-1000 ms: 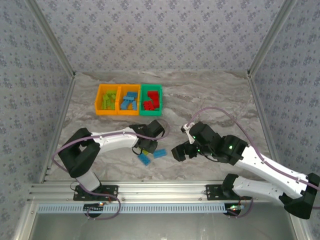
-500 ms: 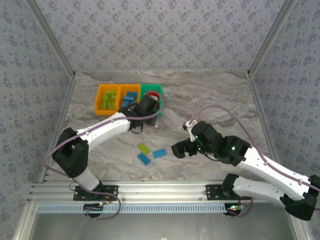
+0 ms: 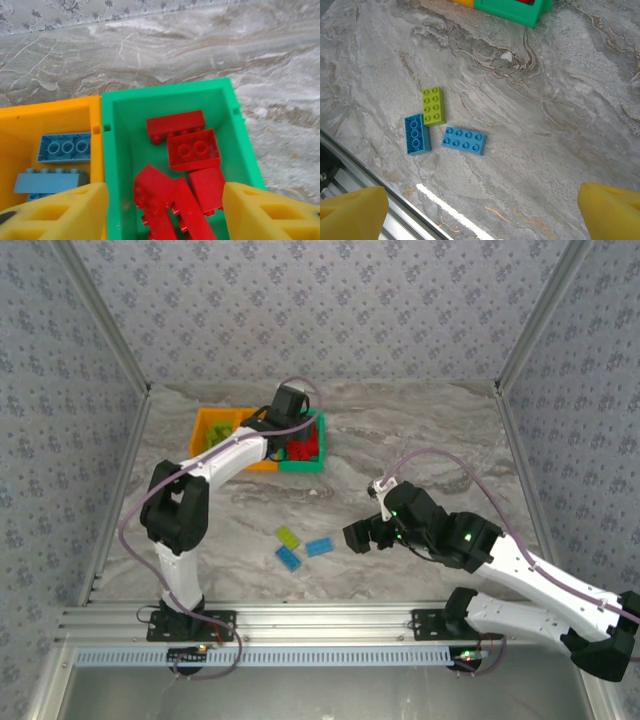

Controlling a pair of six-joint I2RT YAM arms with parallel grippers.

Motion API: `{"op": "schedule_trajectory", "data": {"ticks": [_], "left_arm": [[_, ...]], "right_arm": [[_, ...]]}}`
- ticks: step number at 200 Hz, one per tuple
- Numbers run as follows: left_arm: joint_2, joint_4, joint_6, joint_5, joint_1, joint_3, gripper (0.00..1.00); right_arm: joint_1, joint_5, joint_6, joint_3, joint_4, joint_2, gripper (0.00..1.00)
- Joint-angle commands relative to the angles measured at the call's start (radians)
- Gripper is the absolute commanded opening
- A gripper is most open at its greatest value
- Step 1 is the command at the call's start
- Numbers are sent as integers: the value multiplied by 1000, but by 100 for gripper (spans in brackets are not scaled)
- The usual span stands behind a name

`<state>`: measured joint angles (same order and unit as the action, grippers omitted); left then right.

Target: Sort the legos into containers by color

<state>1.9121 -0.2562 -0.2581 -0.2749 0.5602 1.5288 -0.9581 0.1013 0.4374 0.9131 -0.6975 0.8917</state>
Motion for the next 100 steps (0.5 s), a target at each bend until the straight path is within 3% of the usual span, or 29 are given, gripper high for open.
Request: {"op": "schedule_trajectory", "data": {"ticks": [1, 21, 39, 78, 100], "left_arm": [[-119, 16, -34, 28, 20, -6, 65], [-275, 40, -133, 3, 81, -161, 67], [-428, 10, -259, -106, 188, -309, 68], [-677, -300, -666, -320, 420, -525, 69], [-744, -477, -943, -308, 486, -618, 69]], "right_arm": [[-1, 18, -13, 0, 19, -4, 100], [2, 18, -23, -9, 34, 3, 100], [6, 19, -29, -19, 53, 14, 100], [15, 5, -46, -33, 77, 33, 100], [23, -10, -52, -43, 87, 41, 100]]}}
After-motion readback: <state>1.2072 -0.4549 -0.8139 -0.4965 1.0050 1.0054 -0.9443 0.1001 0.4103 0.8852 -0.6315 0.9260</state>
